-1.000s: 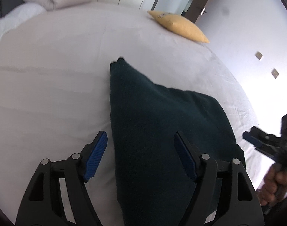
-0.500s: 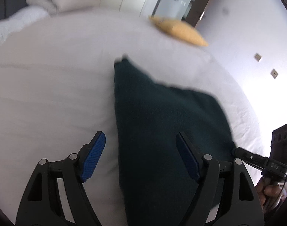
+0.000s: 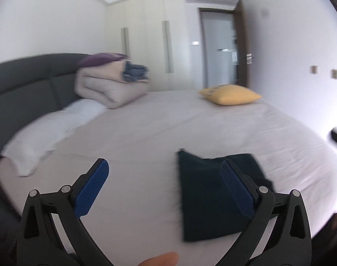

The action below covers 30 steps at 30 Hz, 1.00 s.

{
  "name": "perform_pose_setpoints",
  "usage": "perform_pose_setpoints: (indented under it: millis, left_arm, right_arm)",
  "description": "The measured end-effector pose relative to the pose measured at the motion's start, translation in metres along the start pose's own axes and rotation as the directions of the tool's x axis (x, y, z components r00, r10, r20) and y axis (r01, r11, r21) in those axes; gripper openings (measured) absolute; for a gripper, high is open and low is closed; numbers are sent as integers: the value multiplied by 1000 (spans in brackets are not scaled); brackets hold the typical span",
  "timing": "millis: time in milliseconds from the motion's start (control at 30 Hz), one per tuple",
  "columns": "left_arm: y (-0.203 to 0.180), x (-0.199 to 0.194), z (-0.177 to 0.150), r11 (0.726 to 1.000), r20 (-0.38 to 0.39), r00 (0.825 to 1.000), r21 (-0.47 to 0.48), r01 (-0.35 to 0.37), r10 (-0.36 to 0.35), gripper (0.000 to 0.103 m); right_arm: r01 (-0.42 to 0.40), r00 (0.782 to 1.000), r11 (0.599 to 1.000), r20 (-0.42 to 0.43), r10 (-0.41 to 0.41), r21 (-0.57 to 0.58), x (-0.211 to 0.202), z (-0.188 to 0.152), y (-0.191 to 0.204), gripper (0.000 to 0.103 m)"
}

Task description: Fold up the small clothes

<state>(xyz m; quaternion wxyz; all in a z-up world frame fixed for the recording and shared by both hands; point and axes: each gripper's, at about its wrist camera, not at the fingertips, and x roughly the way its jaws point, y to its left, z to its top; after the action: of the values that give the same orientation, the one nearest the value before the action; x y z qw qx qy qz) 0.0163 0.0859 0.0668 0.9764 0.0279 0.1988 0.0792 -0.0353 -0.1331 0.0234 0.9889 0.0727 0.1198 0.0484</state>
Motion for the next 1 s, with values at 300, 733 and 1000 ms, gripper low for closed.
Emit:
perform_pose_setpoints:
  millis: [300,733,1000]
  left_arm:
    - [9,-28,-27,997,-149,988,-68,22,-32,103]
    - [-7,20,-55,990,-245,961,-92,107,-127,103]
    - [-8,41,-66,990,-290,948,-92,108,-131,103]
  right_arm:
    - [60,998,994,4,-60,-87,-47,14,26,103]
    - [110,950,994,-293,-104,3,-29,-31,22,103]
    - [102,932,994,-345,-109,-38,-20,-40,31,103]
